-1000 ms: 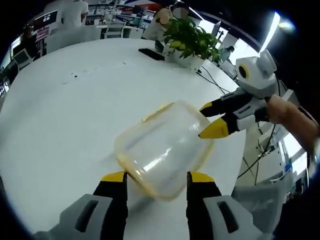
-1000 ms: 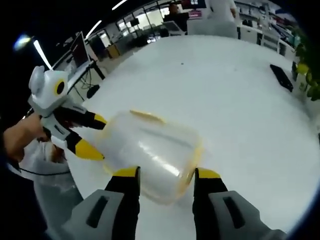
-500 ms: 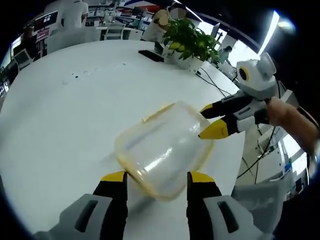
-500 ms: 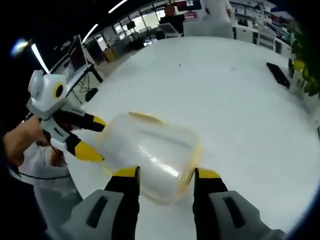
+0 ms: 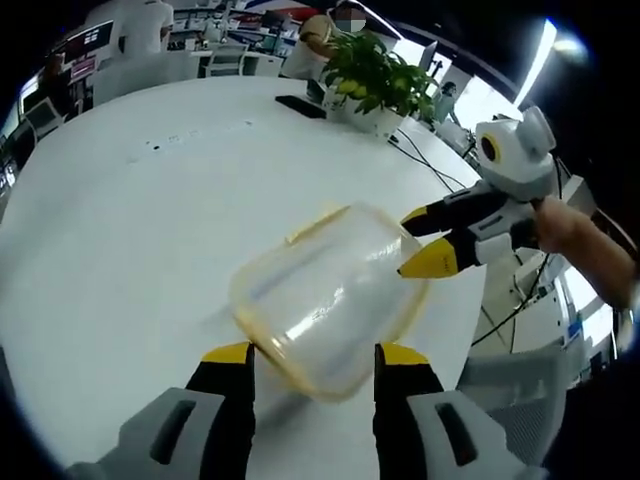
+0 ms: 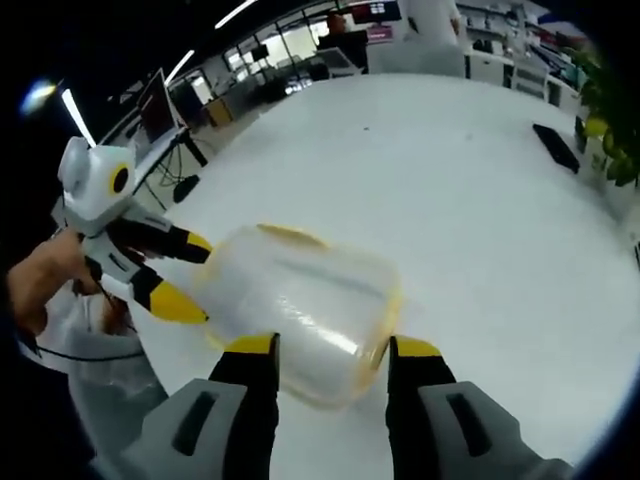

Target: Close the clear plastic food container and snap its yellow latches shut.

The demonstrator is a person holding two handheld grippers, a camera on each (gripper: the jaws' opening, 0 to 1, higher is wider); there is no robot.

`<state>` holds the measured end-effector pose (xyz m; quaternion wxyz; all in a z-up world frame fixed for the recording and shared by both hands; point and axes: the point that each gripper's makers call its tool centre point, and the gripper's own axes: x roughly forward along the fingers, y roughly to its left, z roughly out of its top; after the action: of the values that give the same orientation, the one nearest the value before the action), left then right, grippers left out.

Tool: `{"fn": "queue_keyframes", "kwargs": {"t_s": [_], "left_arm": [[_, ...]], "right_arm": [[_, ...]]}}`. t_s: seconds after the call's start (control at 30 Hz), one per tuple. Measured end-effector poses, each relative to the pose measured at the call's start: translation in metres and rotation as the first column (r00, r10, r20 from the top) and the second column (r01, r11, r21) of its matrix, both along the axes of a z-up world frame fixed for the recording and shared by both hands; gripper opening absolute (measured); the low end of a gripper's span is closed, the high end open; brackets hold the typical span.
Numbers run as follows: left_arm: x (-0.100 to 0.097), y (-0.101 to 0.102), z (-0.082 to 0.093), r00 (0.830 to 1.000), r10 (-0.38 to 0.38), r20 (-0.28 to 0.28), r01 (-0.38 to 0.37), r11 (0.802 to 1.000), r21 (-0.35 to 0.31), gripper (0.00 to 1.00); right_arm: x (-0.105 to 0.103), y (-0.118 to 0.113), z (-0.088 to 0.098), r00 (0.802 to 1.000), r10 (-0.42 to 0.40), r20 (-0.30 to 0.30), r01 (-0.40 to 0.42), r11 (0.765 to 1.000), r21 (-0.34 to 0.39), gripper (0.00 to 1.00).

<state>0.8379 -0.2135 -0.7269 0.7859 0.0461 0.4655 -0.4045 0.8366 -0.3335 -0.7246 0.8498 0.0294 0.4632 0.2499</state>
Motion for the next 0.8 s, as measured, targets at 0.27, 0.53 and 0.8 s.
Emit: {"fn": "queue_keyframes", "kwargs": {"t_s": [0.27, 0.53, 0.8], "left_arm": [[-0.009, 0.012, 0.0, 1.0, -0.015, -0.008, 0.015, 1.0, 0.006, 0.41], [-0.019, 0.024, -0.002, 0.999, -0.004, -0.037, 0.003, 1.0, -0.012, 0.4], [-0.025, 0.033, -0.002, 0.999, -0.008, -0.04, 0.008, 1.0, -0.006, 0.4]], "right_arm": [[-0.01, 0.011, 0.0, 1.0, -0.014, 0.013, 0.014, 1.0, 0.006, 0.39], [-0.019, 0.022, 0.0, 1.0, -0.015, 0.018, 0.015, 1.0, 0.011, 0.39], [-0.027, 0.033, -0.001, 1.0, -0.017, 0.012, 0.017, 1.0, 0.007, 0.39]]}}
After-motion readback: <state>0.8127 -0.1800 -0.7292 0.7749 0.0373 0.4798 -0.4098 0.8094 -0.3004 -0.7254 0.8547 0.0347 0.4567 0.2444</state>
